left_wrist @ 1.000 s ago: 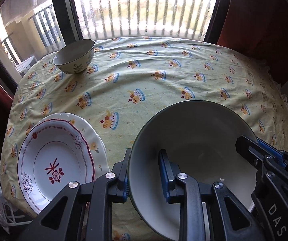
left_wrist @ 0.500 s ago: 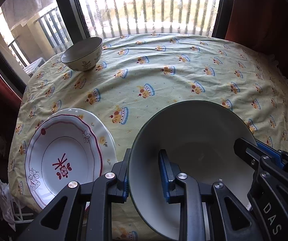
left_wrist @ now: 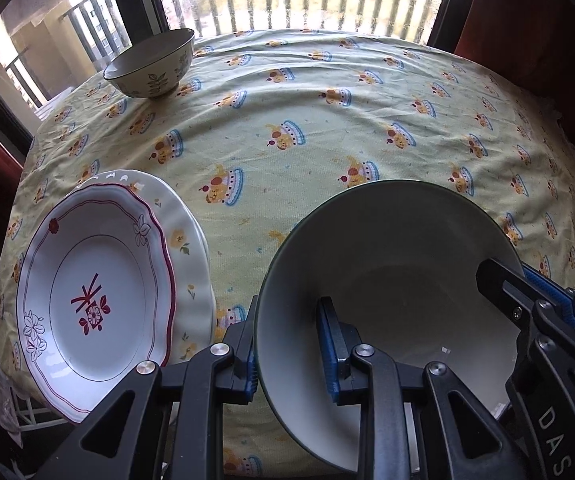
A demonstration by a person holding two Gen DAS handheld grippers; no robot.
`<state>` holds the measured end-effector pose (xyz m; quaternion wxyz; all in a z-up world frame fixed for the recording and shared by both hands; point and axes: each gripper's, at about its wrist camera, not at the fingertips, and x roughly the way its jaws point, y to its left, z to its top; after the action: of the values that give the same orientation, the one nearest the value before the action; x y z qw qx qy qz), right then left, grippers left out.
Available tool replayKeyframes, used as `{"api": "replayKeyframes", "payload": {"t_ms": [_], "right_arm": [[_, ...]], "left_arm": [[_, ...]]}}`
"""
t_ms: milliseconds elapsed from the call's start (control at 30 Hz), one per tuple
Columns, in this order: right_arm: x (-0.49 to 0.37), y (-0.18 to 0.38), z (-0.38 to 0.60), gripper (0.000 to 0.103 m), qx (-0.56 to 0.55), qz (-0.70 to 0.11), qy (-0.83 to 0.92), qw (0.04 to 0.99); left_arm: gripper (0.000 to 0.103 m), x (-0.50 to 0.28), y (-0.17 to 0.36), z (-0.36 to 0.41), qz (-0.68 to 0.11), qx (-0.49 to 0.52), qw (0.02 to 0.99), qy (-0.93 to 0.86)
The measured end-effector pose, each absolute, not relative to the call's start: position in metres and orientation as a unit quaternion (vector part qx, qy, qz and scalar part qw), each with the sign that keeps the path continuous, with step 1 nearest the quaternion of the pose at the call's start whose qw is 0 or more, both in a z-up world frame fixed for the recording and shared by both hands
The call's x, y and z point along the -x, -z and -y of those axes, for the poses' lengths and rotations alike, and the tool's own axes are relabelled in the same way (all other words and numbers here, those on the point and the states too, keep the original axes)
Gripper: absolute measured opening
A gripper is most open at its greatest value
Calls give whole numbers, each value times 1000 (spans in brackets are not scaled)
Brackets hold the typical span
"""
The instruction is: Organize plates and bowls
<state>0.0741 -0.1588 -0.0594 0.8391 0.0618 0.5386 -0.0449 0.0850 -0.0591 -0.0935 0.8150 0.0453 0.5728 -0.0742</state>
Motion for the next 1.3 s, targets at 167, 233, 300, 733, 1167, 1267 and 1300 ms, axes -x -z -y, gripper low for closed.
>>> {"api": "replayKeyframes", "payload": {"t_ms": [167,233,300,733,1167,1267,1300], "right_arm": [[-72,60,158,16,-57,-533,49,843],[-72,59,157,16,-58,-532,49,843],[-73,59,157,16,-59,-534,47,842],[-87,15,140,68,-83,-489,2,868],[-151,-15,82,81,-66,-476,-22,877],[-171,-21,68,82,-62,-474,-17,878],[-177,-24,64,82,-63,-472,-13,879]], "left_arm": [[24,-84,94,59,-570,-44,817,76],[28,-84,93,59,-573,-39,815,79],[34,-84,89,57,-571,-33,816,84],[82,-95,28,36,-506,-34,858,79],[88,-157,3,-21,-484,-26,872,66],[88,-177,-2,-34,-480,-25,875,66],[88,-184,-4,-38,-477,-25,876,66]]}}
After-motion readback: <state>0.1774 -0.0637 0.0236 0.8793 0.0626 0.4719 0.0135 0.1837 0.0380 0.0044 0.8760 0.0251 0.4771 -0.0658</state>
